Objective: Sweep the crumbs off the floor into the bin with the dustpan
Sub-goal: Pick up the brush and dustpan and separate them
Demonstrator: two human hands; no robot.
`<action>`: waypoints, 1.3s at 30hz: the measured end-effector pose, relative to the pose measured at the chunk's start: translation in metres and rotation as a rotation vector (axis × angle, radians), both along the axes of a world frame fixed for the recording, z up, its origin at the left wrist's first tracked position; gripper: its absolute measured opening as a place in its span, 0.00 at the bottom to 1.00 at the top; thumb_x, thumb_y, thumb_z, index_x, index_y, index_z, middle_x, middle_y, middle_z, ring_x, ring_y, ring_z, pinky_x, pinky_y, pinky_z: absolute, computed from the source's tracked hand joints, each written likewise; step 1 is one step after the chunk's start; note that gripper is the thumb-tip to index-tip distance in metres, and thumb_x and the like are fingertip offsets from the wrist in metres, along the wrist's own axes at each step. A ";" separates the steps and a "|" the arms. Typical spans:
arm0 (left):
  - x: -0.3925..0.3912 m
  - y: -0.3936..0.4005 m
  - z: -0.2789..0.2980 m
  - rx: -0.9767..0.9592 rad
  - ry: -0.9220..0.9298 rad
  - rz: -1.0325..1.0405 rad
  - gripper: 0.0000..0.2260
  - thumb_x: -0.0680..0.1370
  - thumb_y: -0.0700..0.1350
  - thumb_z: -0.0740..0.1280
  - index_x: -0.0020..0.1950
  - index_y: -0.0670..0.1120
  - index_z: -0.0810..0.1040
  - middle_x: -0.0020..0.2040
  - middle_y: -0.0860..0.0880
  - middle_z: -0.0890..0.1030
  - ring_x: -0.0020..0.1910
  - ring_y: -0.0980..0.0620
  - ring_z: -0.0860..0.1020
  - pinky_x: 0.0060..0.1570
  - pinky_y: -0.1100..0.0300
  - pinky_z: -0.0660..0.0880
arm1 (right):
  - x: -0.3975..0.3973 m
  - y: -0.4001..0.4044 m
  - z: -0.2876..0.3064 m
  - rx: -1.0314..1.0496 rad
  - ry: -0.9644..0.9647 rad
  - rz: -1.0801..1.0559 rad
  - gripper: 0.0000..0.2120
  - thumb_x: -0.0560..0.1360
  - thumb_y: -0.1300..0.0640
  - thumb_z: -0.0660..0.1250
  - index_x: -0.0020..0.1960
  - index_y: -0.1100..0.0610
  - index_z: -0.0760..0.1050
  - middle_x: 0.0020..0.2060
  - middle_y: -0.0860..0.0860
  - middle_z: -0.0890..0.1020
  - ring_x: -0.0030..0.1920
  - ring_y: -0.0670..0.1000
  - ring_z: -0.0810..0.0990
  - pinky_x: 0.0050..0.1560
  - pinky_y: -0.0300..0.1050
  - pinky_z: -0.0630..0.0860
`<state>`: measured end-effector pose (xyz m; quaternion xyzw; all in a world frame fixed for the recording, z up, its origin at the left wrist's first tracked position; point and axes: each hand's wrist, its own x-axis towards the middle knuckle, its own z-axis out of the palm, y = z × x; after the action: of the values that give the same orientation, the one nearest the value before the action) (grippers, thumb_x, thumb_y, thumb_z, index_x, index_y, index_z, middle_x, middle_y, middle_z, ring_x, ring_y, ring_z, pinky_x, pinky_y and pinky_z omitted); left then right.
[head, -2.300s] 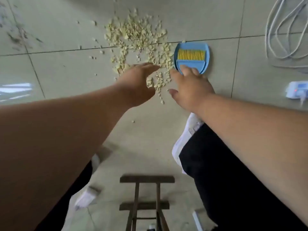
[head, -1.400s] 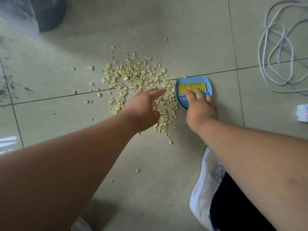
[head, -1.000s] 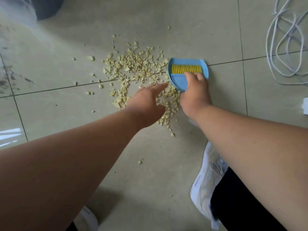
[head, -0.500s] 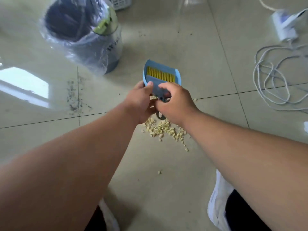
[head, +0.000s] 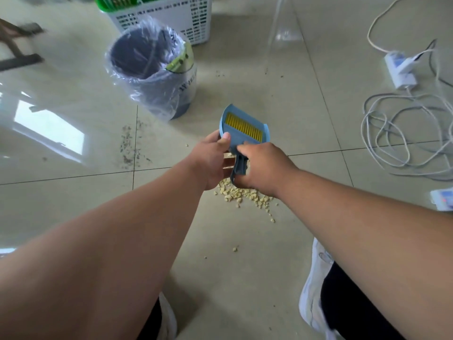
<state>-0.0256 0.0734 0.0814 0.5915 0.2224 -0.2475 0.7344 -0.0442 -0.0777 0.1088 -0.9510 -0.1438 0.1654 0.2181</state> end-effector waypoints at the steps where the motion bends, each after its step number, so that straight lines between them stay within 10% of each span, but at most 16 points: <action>1: -0.001 -0.001 -0.003 0.002 0.006 -0.002 0.15 0.90 0.48 0.57 0.65 0.49 0.83 0.51 0.46 0.85 0.42 0.44 0.85 0.43 0.48 0.85 | -0.003 -0.002 -0.003 0.000 -0.004 -0.012 0.17 0.68 0.45 0.73 0.51 0.53 0.75 0.44 0.49 0.80 0.44 0.55 0.80 0.43 0.49 0.80; 7: 0.008 -0.003 -0.031 0.087 0.076 0.002 0.14 0.90 0.47 0.57 0.66 0.48 0.82 0.54 0.43 0.83 0.38 0.46 0.88 0.41 0.48 0.86 | -0.004 -0.010 -0.040 0.133 0.090 -0.150 0.07 0.72 0.54 0.67 0.49 0.54 0.74 0.39 0.52 0.79 0.37 0.57 0.76 0.34 0.48 0.76; 12: 0.024 0.008 -0.070 0.205 0.152 -0.019 0.13 0.90 0.48 0.58 0.71 0.50 0.79 0.57 0.43 0.82 0.46 0.40 0.85 0.54 0.38 0.84 | 0.019 -0.017 -0.085 0.111 0.054 -0.234 0.18 0.80 0.59 0.64 0.69 0.51 0.75 0.56 0.58 0.83 0.53 0.61 0.81 0.53 0.54 0.81; 26: -0.018 0.044 -0.112 0.306 0.147 -0.039 0.21 0.74 0.26 0.75 0.62 0.44 0.78 0.51 0.38 0.85 0.44 0.41 0.86 0.45 0.49 0.86 | 0.008 0.021 -0.130 0.106 -0.003 -0.061 0.14 0.80 0.62 0.65 0.64 0.55 0.76 0.61 0.56 0.79 0.58 0.61 0.77 0.57 0.55 0.76; 32: -0.032 0.065 -0.087 0.495 0.176 -0.174 0.06 0.74 0.31 0.75 0.48 0.39 0.85 0.46 0.38 0.88 0.41 0.43 0.86 0.45 0.51 0.82 | -0.005 0.020 -0.101 0.351 0.099 -0.527 0.09 0.80 0.57 0.62 0.51 0.43 0.73 0.46 0.46 0.81 0.39 0.46 0.79 0.34 0.40 0.70; 35: -0.047 0.068 -0.086 0.496 0.252 -0.202 0.07 0.76 0.28 0.70 0.52 0.36 0.82 0.52 0.34 0.88 0.48 0.39 0.89 0.57 0.45 0.83 | -0.017 -0.003 -0.099 0.336 0.149 -0.643 0.06 0.80 0.57 0.64 0.51 0.45 0.75 0.48 0.50 0.83 0.42 0.50 0.82 0.39 0.41 0.74; 39: -0.068 0.080 -0.083 0.541 0.443 -0.302 0.12 0.79 0.28 0.61 0.60 0.36 0.77 0.45 0.37 0.85 0.29 0.45 0.84 0.34 0.59 0.77 | -0.040 -0.033 -0.106 0.325 0.343 -0.728 0.06 0.81 0.61 0.66 0.54 0.52 0.78 0.47 0.58 0.84 0.46 0.61 0.87 0.52 0.62 0.84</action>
<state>-0.0935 0.1535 -0.0019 0.7223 0.3432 -0.4072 0.4411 -0.0838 -0.1105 0.0030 -0.8516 0.2153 0.2085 0.4301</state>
